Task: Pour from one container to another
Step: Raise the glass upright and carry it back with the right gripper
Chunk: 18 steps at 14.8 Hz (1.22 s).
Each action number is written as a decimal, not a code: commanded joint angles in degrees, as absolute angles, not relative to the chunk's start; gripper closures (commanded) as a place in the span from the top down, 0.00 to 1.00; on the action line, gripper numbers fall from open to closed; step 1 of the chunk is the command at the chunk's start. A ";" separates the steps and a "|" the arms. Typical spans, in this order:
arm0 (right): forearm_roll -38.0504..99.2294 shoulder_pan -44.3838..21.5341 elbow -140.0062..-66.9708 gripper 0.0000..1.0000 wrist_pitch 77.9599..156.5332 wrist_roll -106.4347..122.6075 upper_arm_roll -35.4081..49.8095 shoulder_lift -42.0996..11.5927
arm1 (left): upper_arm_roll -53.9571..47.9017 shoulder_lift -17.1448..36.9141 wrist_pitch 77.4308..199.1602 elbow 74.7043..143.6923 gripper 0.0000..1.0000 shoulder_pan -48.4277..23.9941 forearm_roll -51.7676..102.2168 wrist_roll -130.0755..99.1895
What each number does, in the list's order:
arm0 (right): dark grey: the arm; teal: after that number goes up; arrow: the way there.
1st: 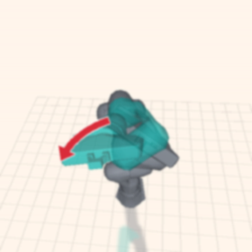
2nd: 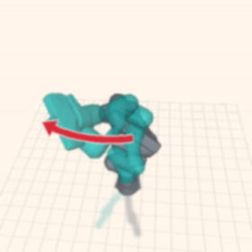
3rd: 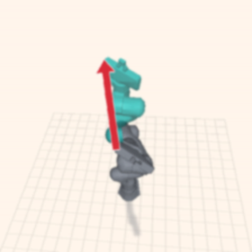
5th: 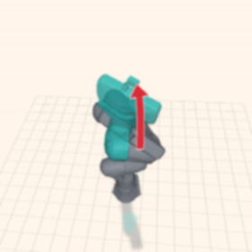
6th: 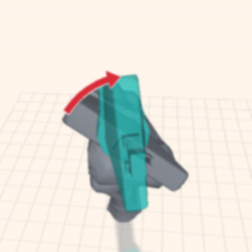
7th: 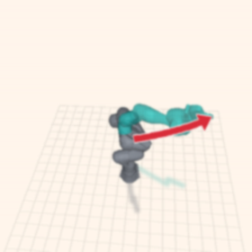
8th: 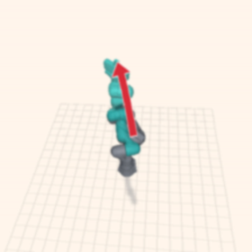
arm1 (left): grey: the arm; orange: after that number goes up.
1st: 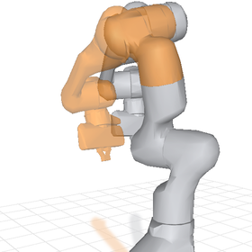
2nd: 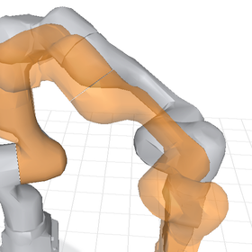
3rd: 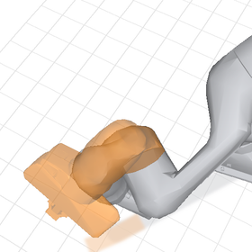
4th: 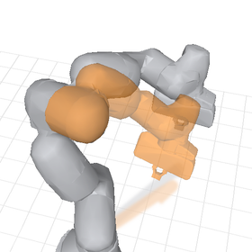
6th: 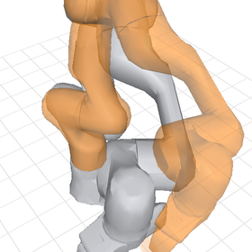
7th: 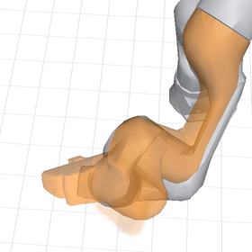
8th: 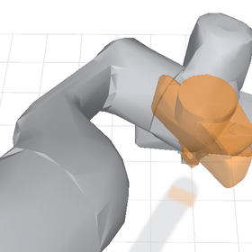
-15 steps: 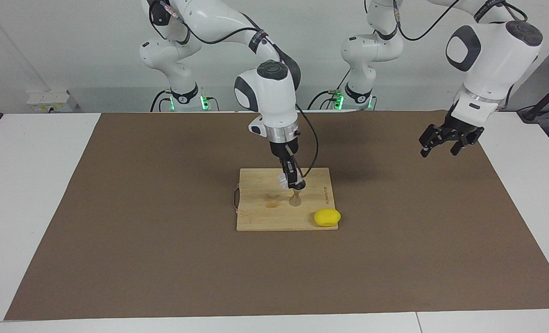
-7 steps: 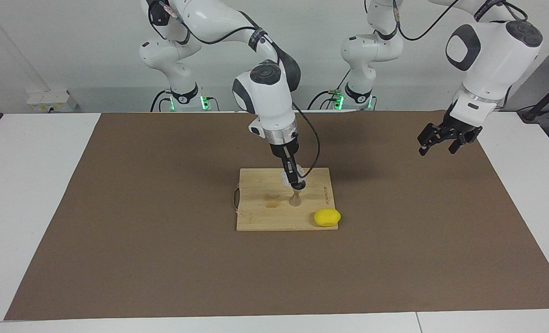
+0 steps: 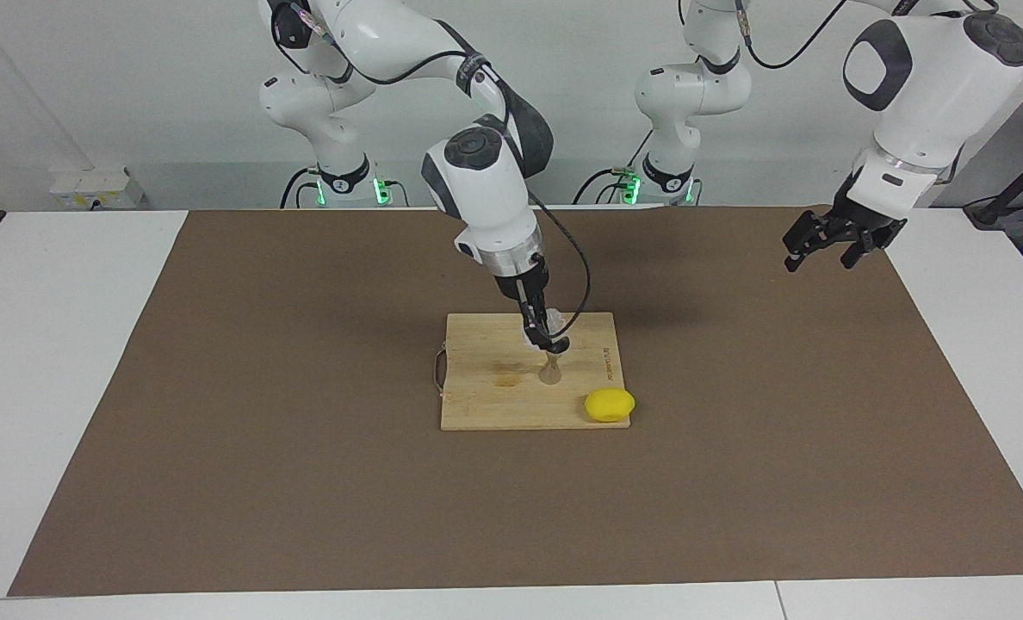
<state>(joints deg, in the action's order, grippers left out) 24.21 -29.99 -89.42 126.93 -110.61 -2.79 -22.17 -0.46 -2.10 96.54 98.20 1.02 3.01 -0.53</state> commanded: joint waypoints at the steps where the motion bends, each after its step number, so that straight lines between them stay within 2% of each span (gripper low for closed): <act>1: 32.22 -25.59 -89.03 0.00 124.72 -107.32 -2.11 -21.01 | -0.18 -1.85 92.21 94.23 1.00 0.97 1.76 -1.23; 7: 45.16 -16.54 -90.17 0.00 120.68 -97.49 -2.11 -20.48 | -0.26 -1.58 91.67 93.34 1.00 0.62 1.67 -1.49; 15: 59.39 -5.64 -104.65 0.00 120.15 -75.44 -2.20 -14.42 | 0.35 -1.58 90.53 91.49 1.00 -2.46 0.88 -1.76; 18: 61.43 -0.46 -110.81 0.00 116.73 -65.42 -2.20 -11.87 | 0.35 -1.58 90.53 91.41 1.00 -2.46 0.88 -1.76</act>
